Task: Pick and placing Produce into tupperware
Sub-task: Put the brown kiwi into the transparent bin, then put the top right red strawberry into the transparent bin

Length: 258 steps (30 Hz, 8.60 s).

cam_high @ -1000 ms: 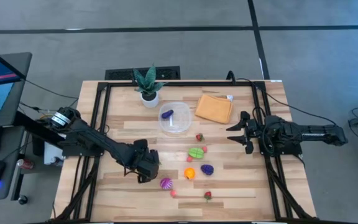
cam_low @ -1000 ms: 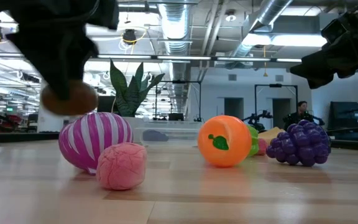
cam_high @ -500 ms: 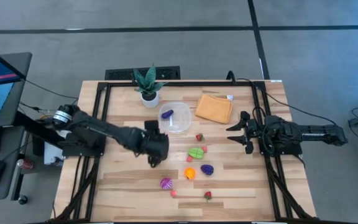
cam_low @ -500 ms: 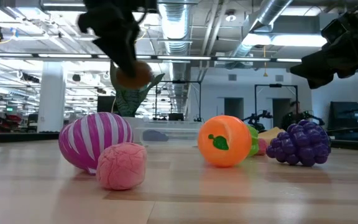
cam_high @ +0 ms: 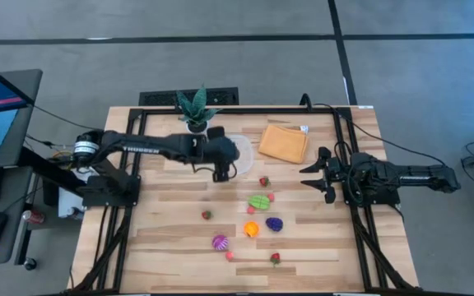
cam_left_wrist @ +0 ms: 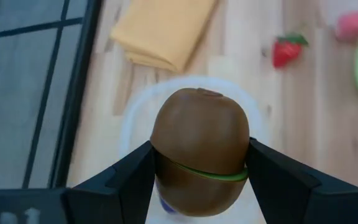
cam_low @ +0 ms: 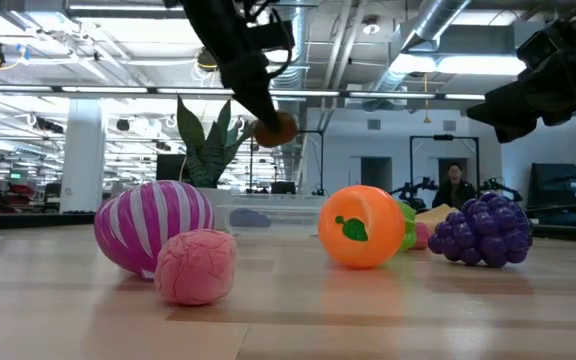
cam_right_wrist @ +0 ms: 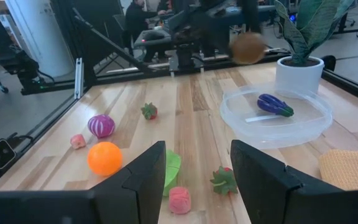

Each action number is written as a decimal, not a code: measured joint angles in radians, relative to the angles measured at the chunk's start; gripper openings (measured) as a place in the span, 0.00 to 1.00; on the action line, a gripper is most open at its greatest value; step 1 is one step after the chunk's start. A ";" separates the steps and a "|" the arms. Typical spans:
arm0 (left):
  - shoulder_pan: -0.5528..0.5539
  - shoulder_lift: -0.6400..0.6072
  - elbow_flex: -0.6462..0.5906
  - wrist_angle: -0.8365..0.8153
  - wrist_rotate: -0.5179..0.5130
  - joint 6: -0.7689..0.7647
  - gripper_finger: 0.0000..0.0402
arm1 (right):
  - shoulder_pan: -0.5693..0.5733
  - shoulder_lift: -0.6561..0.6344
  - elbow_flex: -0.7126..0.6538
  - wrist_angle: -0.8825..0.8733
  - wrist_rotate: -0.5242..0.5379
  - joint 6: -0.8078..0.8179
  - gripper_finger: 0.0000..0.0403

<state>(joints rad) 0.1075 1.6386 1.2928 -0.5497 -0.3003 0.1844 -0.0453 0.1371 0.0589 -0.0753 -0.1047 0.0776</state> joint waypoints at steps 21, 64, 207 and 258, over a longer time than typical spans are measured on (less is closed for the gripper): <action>0.175 0.157 -0.002 0.181 0.214 0.038 0.55 | 0.000 0.000 0.000 -0.003 0.000 0.000 0.50; 0.227 0.278 0.006 0.204 0.287 0.014 0.71 | -0.001 0.000 0.000 -0.037 0.000 -0.007 0.54; -0.784 -0.721 -1.069 0.829 -0.475 -0.445 0.71 | -0.021 1.489 0.523 0.267 0.053 -0.006 0.61; -0.784 -0.721 -1.069 0.825 -0.475 -0.444 0.71 | -0.029 1.487 0.526 0.268 0.052 -0.008 0.42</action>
<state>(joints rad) -0.6765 0.9179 0.2241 0.2749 -0.7750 -0.2592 -0.0746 1.6239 0.5846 0.1929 -0.0525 0.0700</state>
